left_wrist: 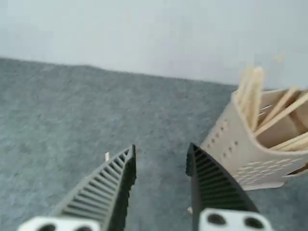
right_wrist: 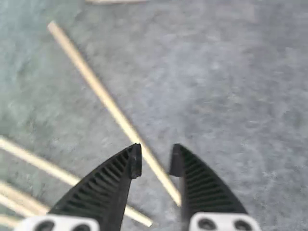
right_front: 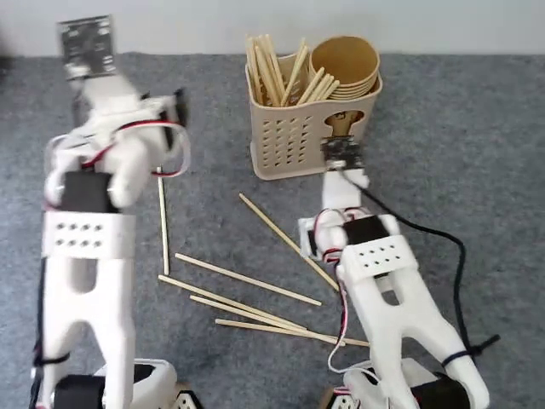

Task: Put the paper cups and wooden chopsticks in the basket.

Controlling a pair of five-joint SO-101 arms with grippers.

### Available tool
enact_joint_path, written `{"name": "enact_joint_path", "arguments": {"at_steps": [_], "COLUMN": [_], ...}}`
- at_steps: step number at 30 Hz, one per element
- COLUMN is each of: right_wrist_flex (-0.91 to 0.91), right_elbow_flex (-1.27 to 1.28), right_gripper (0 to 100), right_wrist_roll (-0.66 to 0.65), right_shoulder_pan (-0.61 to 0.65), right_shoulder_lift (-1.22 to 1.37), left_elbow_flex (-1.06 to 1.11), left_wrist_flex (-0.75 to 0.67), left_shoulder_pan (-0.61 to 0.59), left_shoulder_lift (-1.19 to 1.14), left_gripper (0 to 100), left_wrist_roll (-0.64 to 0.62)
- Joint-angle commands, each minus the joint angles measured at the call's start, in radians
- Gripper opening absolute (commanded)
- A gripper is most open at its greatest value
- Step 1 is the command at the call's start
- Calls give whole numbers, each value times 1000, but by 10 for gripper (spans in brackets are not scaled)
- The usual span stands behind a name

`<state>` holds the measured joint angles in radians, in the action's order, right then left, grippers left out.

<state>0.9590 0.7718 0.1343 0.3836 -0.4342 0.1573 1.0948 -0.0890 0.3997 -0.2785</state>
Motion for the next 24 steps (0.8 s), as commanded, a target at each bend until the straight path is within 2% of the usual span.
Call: {"name": "enact_joint_path", "arguments": {"at_steps": [1,7,15,19,21,24], "right_wrist_flex": [21,16,24,24,24,45], "right_elbow_flex": [-25,-172,-466,-580,-618,-661], "right_gripper": [201,179,171,171,148,46], "right_wrist_roll": [-55,-118,-121,-138,-157,-163], "right_shoulder_pan": [93,168,160,157,150,140], "right_shoulder_lift": [-24,151,613,782,843,878], "left_elbow_flex": [-10,12,108,137,156,185], "left_wrist_flex": [115,242,245,245,245,242], "left_shoulder_pan": [-114,-226,-316,-361,-385,-416], "left_shoulder_lift": [68,80,80,80,80,80], "left_gripper": [170,170,170,170,170,170], "left_wrist_roll": [51,54,58,107,112,114]}}
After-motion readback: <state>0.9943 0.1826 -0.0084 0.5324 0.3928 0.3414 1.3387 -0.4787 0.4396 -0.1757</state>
